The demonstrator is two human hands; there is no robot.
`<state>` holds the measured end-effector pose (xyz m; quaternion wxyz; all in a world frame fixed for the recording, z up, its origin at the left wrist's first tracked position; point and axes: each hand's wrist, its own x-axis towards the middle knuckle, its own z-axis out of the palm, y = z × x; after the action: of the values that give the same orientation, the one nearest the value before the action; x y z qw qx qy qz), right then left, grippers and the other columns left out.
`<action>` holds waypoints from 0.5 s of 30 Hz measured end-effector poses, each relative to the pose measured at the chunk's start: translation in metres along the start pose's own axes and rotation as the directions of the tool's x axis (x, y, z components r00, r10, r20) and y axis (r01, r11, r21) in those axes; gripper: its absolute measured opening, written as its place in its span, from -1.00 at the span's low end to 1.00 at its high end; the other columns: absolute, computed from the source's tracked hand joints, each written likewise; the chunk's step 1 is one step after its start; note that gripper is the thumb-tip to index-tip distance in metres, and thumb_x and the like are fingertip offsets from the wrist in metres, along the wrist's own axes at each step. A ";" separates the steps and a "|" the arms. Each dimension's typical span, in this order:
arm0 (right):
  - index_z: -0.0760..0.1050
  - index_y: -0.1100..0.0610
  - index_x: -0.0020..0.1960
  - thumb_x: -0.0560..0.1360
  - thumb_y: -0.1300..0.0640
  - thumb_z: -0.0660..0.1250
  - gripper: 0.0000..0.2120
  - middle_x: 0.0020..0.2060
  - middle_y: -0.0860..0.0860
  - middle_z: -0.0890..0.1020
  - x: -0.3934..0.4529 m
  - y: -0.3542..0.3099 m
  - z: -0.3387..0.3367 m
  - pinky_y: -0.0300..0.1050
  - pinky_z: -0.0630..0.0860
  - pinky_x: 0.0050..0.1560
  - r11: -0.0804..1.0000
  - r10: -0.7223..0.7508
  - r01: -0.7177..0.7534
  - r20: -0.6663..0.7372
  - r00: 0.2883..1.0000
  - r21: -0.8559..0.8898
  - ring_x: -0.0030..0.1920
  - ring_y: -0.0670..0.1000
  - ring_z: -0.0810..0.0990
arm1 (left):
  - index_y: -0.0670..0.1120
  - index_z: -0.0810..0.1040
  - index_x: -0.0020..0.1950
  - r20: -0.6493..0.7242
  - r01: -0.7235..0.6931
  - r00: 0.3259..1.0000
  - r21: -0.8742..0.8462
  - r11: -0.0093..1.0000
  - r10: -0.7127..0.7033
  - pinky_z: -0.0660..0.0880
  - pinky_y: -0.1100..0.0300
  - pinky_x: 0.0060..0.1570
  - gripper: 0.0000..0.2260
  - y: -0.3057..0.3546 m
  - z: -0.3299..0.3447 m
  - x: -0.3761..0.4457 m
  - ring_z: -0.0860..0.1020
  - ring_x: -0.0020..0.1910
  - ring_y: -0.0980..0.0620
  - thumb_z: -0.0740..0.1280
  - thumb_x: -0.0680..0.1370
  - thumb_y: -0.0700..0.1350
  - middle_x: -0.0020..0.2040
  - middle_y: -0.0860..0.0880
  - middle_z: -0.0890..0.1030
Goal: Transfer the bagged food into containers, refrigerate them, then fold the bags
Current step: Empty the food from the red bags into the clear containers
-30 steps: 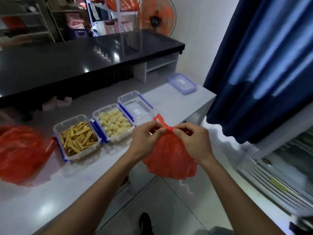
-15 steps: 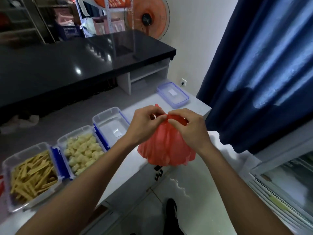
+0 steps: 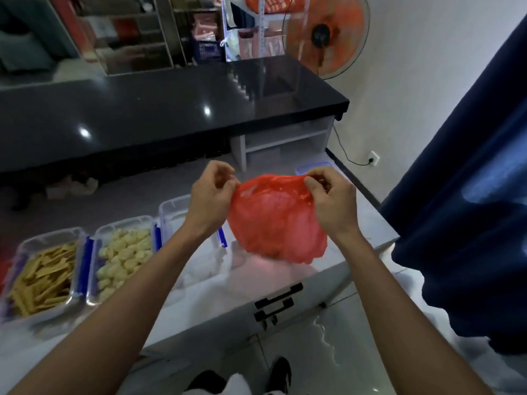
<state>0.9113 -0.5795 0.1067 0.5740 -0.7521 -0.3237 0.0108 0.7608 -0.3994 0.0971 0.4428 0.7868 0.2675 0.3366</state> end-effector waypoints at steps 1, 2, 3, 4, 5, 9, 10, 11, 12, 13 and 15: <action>0.60 0.08 -0.06 0.56 0.23 0.37 -0.92 -0.23 -0.12 0.65 0.004 0.003 0.005 -0.04 0.61 -0.08 1.000 -0.005 0.005 0.019 1.000 0.020 -0.18 -0.07 0.65 | -0.01 0.53 0.14 0.047 -0.026 0.999 0.059 0.998 0.023 0.57 0.22 -0.07 -0.86 0.002 0.004 -0.001 0.64 -0.10 0.15 0.34 0.60 -0.17 -0.09 0.06 0.67; 0.59 0.06 -0.05 0.57 0.23 0.35 -0.90 -0.23 -0.14 0.64 0.007 0.006 0.009 -0.04 0.61 -0.08 0.999 -0.016 0.014 0.034 0.999 0.037 -0.18 -0.08 0.64 | 0.00 0.54 0.21 0.105 -0.049 0.994 0.113 0.992 0.037 0.55 0.30 -0.06 -0.82 0.004 0.009 -0.002 0.62 -0.07 0.20 0.37 0.61 -0.08 -0.05 0.10 0.66; 0.58 0.04 -0.02 0.58 0.24 0.34 -0.88 -0.21 -0.15 0.64 0.011 0.008 0.012 -0.06 0.60 -0.07 0.999 -0.032 0.030 0.045 0.998 0.045 -0.17 -0.08 0.64 | 0.04 0.56 0.24 0.154 -0.065 0.987 0.151 0.986 0.041 0.53 0.36 -0.05 -0.78 0.005 0.013 -0.002 0.61 -0.03 0.23 0.39 0.60 0.01 -0.03 0.13 0.65; 0.59 0.03 0.02 0.58 0.25 0.32 -0.85 -0.17 -0.16 0.64 0.016 0.010 0.014 -0.09 0.59 -0.05 0.998 -0.055 0.052 0.057 0.997 0.044 -0.15 -0.10 0.63 | 0.06 0.58 0.22 0.175 -0.075 0.984 0.176 0.982 0.044 0.52 0.37 -0.04 -0.76 0.006 0.017 -0.001 0.61 -0.02 0.24 0.41 0.58 0.07 -0.03 0.15 0.65; 0.60 0.02 0.08 0.59 0.26 0.30 -0.81 -0.12 -0.15 0.65 0.020 0.012 0.015 -0.14 0.58 -0.02 0.996 -0.083 0.081 0.073 0.994 0.028 -0.11 -0.11 0.62 | 0.07 0.61 0.16 0.166 -0.084 0.985 0.196 0.977 0.051 0.53 0.34 -0.05 -0.79 0.005 0.022 0.001 0.61 -0.04 0.23 0.43 0.56 0.07 -0.06 0.15 0.66; 0.61 0.00 0.24 0.58 0.13 0.37 -0.75 -0.02 -0.12 0.63 0.025 0.022 0.011 -0.32 0.50 -0.01 0.965 -0.227 0.251 0.239 0.944 -0.074 -0.02 -0.14 0.58 | 0.01 0.65 -0.03 0.044 -0.076 0.997 0.214 0.974 0.068 0.51 0.30 -0.14 -0.96 0.005 0.024 0.014 0.61 -0.14 0.19 0.44 0.57 -0.05 -0.17 0.13 0.65; 0.62 -0.01 0.22 0.55 0.06 0.42 -0.75 -0.02 -0.13 0.63 0.027 0.024 0.010 -0.32 0.50 -0.02 0.954 -0.246 0.284 0.290 0.925 -0.097 -0.01 -0.15 0.58 | 0.00 0.65 -0.03 0.028 -0.073 0.997 0.205 0.976 0.069 0.52 0.32 -0.13 -0.97 0.005 0.022 0.016 0.61 -0.13 0.20 0.43 0.58 -0.06 -0.16 0.13 0.65; 0.63 0.00 0.19 0.51 0.03 0.46 -0.74 -0.03 -0.13 0.64 0.029 0.027 0.010 -0.30 0.52 -0.04 0.940 -0.268 0.321 0.335 0.903 -0.112 -0.03 -0.14 0.58 | 0.00 0.65 -0.03 0.018 -0.069 0.998 0.199 0.978 0.067 0.52 0.35 -0.12 -0.98 0.004 0.021 0.017 0.61 -0.12 0.21 0.43 0.58 -0.08 -0.15 0.14 0.65; 0.65 0.01 0.15 0.49 0.03 0.48 -0.76 -0.06 -0.12 0.65 0.030 0.030 0.010 -0.27 0.53 -0.06 0.925 -0.299 0.361 0.357 0.885 -0.121 -0.07 -0.14 0.58 | -0.02 0.65 -0.04 0.011 -0.068 0.998 0.203 0.977 0.067 0.51 0.38 -0.11 -0.99 0.003 0.020 0.017 0.60 -0.12 0.24 0.44 0.57 -0.10 -0.15 0.15 0.64; 0.67 0.03 0.10 0.49 0.06 0.49 -0.81 -0.10 -0.12 0.66 0.033 0.032 0.010 -0.23 0.54 -0.08 0.911 -0.328 0.392 0.351 0.877 -0.127 -0.12 -0.15 0.58 | -0.03 0.65 -0.05 0.000 -0.073 0.997 0.217 0.973 0.075 0.49 0.42 -0.12 -0.99 0.002 0.018 0.018 0.59 -0.12 0.26 0.44 0.57 -0.12 -0.16 0.16 0.63; 0.68 0.07 0.04 0.51 0.16 0.46 -0.88 -0.15 -0.12 0.67 0.039 0.037 0.007 -0.20 0.55 -0.08 0.915 -0.335 0.381 0.271 0.902 -0.137 -0.17 -0.17 0.59 | -0.04 0.63 -0.08 -0.056 -0.069 0.995 0.246 0.967 0.086 0.44 0.46 -0.17 -0.95 -0.001 0.013 0.019 0.57 -0.18 0.30 0.44 0.56 -0.17 -0.19 0.17 0.61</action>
<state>0.9567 -0.5588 0.0858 0.4494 -0.7229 -0.5238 -0.0340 0.7824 -0.3920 0.0974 0.3202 0.8334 0.2905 0.3442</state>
